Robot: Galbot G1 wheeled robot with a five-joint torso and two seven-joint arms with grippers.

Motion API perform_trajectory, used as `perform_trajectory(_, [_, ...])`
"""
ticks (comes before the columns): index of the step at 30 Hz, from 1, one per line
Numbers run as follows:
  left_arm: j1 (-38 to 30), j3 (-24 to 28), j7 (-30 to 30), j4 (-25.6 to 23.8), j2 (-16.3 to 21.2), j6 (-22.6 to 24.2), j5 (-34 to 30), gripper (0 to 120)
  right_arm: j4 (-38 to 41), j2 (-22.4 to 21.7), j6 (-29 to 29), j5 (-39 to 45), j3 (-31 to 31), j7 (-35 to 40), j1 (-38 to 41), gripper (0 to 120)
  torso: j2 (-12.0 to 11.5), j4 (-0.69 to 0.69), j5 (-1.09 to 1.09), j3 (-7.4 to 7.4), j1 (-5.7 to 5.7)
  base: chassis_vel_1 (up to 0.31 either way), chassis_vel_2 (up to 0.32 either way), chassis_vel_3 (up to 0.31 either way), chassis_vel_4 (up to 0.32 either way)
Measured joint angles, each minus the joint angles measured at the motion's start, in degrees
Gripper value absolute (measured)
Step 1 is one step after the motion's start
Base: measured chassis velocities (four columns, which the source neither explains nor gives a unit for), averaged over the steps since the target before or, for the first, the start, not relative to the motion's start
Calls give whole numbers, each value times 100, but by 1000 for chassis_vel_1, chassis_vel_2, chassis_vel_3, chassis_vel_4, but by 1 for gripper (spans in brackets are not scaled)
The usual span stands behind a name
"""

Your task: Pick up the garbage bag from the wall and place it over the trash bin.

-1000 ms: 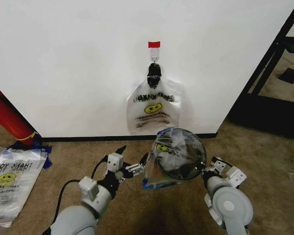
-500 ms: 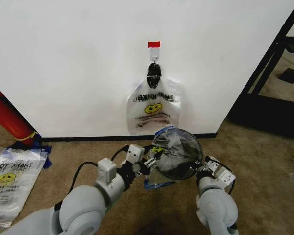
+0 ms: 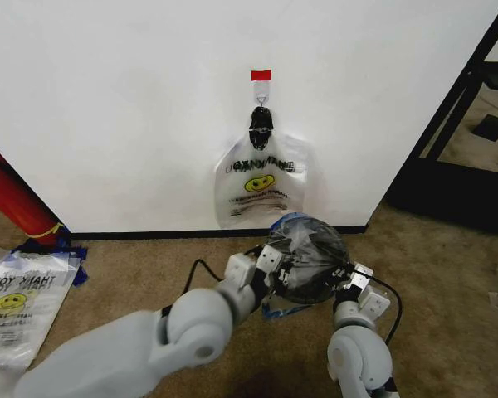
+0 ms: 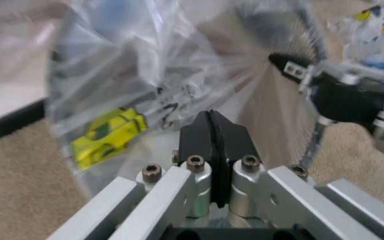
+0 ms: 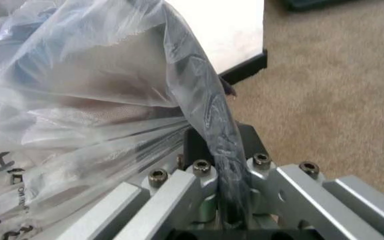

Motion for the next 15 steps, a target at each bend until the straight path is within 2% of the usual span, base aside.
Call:
perform_trajectory(5, [-142, 163, -35, 555, -489, -2, 67, 0, -7, 0, 75, -119, -11, -35, -41, 0, 0, -1, 0, 0, 0, 0, 0, 0, 0])
perform_trajectory(8, [-165, 247, -7, 920, -745, -22, 319, 0, -6, 0, 132, -189, -12, -121, -87, 0, 0, 0, 0, 0, 0, 0, 0, 0, 0])
perform_trajectory(15, [-141, 346, 97, 1419, -1052, -30, 681, 0, 35, -2, 223, -253, -11, -237, -169, 0, 0, 1, 0, 0, 0, 0, 0, 0, 0])
